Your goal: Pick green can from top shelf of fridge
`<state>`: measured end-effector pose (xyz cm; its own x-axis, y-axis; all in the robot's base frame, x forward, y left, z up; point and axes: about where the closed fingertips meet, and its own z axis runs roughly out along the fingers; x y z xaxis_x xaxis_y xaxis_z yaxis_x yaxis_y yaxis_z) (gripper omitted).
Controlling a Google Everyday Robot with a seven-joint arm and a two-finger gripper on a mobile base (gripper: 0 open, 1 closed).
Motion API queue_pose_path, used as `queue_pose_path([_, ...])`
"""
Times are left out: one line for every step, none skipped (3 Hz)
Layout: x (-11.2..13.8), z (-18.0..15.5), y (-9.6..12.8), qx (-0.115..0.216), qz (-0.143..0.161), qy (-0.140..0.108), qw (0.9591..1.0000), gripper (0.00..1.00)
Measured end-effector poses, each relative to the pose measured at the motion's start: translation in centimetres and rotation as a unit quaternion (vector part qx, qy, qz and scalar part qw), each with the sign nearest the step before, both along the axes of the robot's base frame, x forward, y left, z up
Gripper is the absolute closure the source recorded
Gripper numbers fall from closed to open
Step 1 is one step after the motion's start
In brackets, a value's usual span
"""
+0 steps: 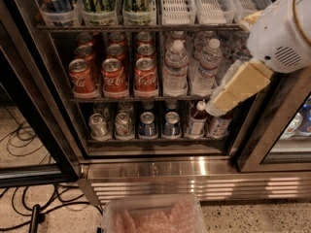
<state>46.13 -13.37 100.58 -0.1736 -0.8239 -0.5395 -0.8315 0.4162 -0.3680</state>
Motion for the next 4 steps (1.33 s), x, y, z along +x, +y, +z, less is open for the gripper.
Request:
queue_pose_path([2.2,2.7,3.3,0.069,-0.023,-0.051,0.9961,0.00])
queue_pose_path([3.0,4.2,3.5,0.087,-0.039,-0.075,0.9927,0.00])
queue_pose_path([3.0,4.2,3.5,0.087,-0.039,-0.075,0.9926,0.00])
queue_pose_path([3.0,4.1,4.9,0.125,-0.046,-0.089,0.9871,0.00])
